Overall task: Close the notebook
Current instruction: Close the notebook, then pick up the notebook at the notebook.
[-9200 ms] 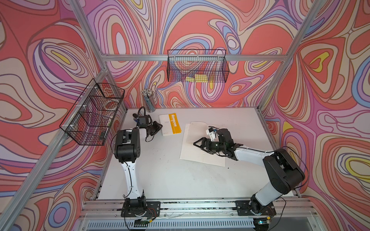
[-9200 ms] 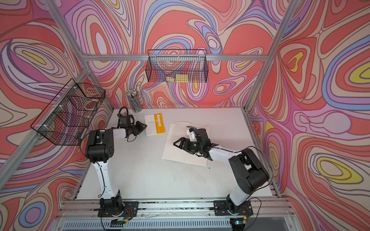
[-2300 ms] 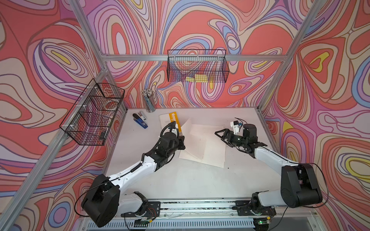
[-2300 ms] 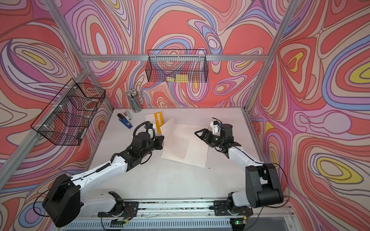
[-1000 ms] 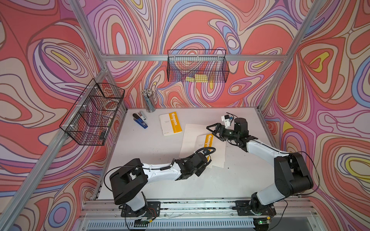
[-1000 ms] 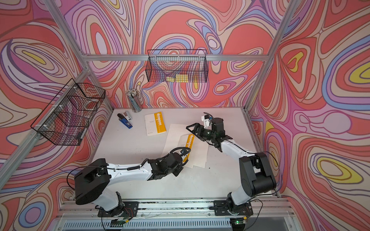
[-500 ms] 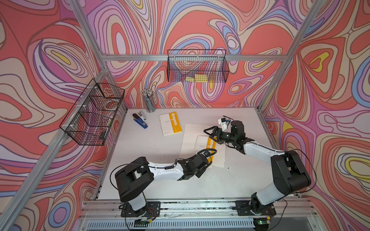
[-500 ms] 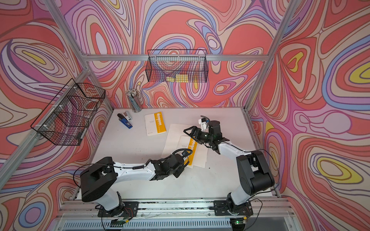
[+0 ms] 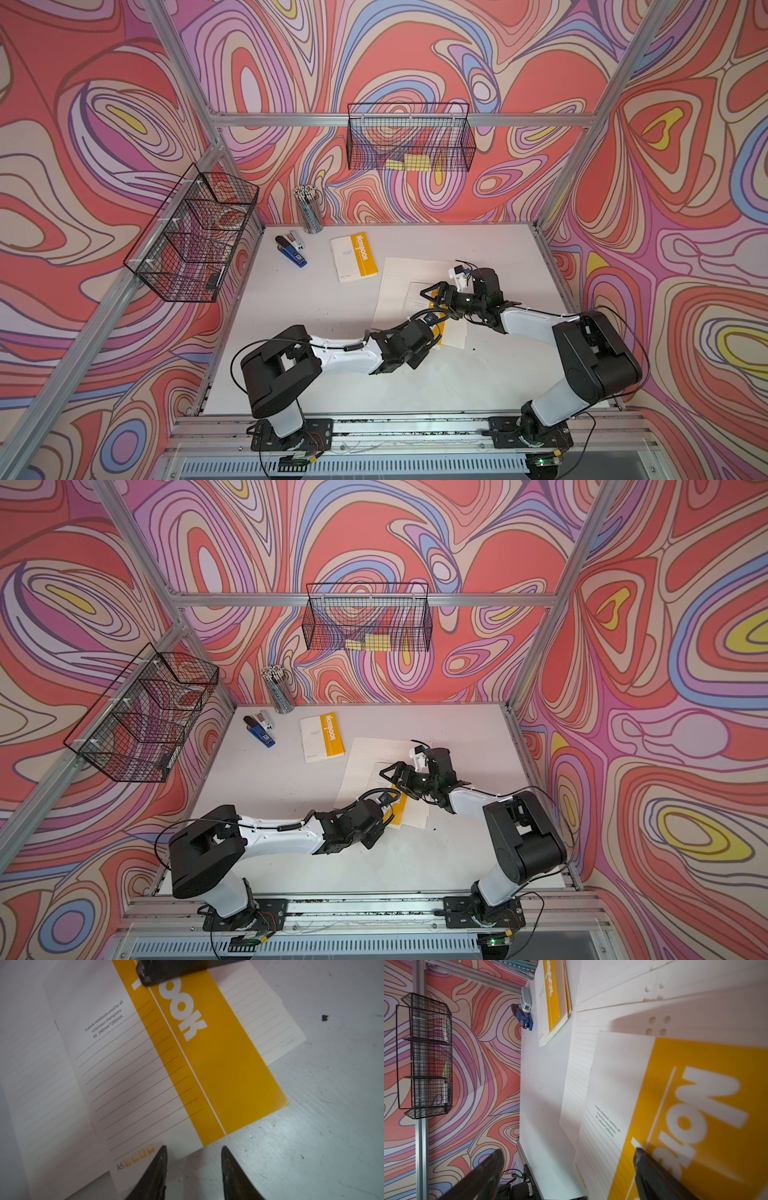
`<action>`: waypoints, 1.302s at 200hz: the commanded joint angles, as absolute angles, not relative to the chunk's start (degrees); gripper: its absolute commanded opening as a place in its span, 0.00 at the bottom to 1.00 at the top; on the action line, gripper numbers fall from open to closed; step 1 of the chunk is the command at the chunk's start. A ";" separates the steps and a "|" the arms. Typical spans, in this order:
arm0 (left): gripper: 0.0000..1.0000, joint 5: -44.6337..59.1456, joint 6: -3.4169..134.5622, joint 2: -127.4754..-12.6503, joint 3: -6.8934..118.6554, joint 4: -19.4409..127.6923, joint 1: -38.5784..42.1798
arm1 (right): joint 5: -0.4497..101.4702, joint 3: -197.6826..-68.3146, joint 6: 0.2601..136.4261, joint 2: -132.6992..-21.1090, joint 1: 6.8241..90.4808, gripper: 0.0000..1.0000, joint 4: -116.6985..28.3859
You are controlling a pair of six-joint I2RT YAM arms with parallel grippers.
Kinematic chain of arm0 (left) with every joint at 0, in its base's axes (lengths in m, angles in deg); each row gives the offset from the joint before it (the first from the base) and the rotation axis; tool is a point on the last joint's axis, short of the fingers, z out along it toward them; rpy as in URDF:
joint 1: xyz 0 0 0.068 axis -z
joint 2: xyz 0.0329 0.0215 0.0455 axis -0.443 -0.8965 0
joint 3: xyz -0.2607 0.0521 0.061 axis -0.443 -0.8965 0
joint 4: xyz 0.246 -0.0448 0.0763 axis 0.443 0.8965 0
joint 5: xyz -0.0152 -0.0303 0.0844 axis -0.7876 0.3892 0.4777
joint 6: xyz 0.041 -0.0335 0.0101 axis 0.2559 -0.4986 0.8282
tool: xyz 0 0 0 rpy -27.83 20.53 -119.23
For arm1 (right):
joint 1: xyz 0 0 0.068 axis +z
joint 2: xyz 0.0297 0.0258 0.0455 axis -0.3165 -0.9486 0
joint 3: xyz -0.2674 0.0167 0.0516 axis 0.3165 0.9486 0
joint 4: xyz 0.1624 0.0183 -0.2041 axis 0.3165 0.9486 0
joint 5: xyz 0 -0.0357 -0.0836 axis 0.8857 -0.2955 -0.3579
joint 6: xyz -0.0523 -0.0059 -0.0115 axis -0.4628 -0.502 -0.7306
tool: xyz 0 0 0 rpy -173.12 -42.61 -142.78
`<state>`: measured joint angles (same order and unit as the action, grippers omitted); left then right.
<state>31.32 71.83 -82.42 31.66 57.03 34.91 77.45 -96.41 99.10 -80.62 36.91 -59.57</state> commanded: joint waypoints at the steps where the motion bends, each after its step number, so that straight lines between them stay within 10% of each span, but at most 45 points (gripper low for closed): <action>1: 0.46 31.04 72.74 -78.62 32.44 57.65 35.00 | 76.23 -94.97 98.90 -81.65 37.29 0.98 -61.45; 146: 0.50 -10.92 63.91 -75.51 27.86 50.67 8.18 | 75.84 -92.73 98.77 -81.93 37.34 0.98 -63.09; 184: 0.35 -13.64 60.06 -82.08 31.53 47.38 6.05 | 75.70 -92.51 98.68 -81.95 37.35 0.98 -63.05; 260: 0.36 -11.15 57.05 -88.47 35.47 46.08 4.92 | 75.94 -91.61 98.77 -83.11 37.35 0.98 -64.41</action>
<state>-11.37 58.78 -86.53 34.24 47.72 5.75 76.42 -92.74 99.05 -82.19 36.91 -63.06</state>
